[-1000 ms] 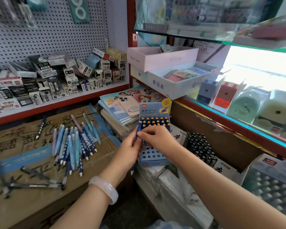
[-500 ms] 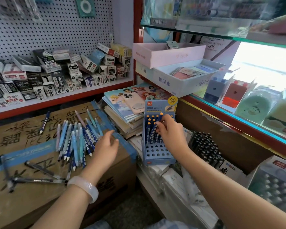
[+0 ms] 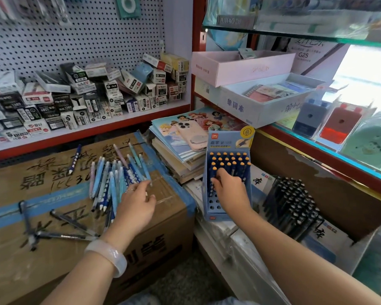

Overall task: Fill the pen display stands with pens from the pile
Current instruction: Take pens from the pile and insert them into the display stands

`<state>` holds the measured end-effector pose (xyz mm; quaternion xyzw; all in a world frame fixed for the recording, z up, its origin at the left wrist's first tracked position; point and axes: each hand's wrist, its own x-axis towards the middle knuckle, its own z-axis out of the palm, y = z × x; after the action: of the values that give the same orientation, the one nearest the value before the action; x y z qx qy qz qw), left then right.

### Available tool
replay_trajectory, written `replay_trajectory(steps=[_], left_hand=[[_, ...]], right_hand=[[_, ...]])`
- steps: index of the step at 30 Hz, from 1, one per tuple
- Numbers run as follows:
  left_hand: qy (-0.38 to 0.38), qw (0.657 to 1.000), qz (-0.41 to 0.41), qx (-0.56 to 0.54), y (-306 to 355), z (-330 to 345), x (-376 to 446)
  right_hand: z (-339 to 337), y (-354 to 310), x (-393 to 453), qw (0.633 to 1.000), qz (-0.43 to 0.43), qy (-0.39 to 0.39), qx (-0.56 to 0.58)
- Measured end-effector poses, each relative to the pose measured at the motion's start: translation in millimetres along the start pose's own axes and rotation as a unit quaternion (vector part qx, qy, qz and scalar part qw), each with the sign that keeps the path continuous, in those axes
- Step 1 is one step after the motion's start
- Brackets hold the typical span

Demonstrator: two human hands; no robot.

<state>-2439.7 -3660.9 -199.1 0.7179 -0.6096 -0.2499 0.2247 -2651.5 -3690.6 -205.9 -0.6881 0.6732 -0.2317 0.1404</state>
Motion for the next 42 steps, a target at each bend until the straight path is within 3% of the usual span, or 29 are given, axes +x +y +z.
replay_trajectory(steps=[11, 18, 24, 29, 33, 37, 42], left_hand=[[-0.007, 0.999, -0.024, -0.032, -3.0, -10.3, -0.7], [0.026, 0.997, -0.060, -0.034, -25.6, -56.9, -9.4], [0.065, 0.990, -0.119, -0.030, -80.9, -93.7, -32.2], [0.149, 0.965, -0.211, -0.056, -139.8, -108.2, -44.9], [0.130, 0.962, -0.240, -0.005, -153.9, -106.0, -48.1], [0.170, 0.953, -0.244, 0.053, -161.5, -104.1, -31.8], [0.160, 0.942, -0.278, 0.100, -182.4, -111.0, -9.9]], right_hand=[[-5.8, 2.0, -9.4, 0.999, 0.047, -0.007, 0.006], [-30.8, -30.6, -22.1, 0.999, -0.014, 0.026, -0.014], [-10.5, -94.7, -25.4, 0.994, -0.079, -0.072, 0.017], [25.9, -136.0, -29.2, 0.984, -0.125, -0.130, -0.003], [54.8, -167.8, -28.7, 0.971, -0.158, -0.178, -0.008], [74.5, -184.4, -33.4, 0.963, -0.174, -0.207, -0.014], [105.0, -204.0, -47.7, 0.932, -0.227, -0.254, -0.124]])
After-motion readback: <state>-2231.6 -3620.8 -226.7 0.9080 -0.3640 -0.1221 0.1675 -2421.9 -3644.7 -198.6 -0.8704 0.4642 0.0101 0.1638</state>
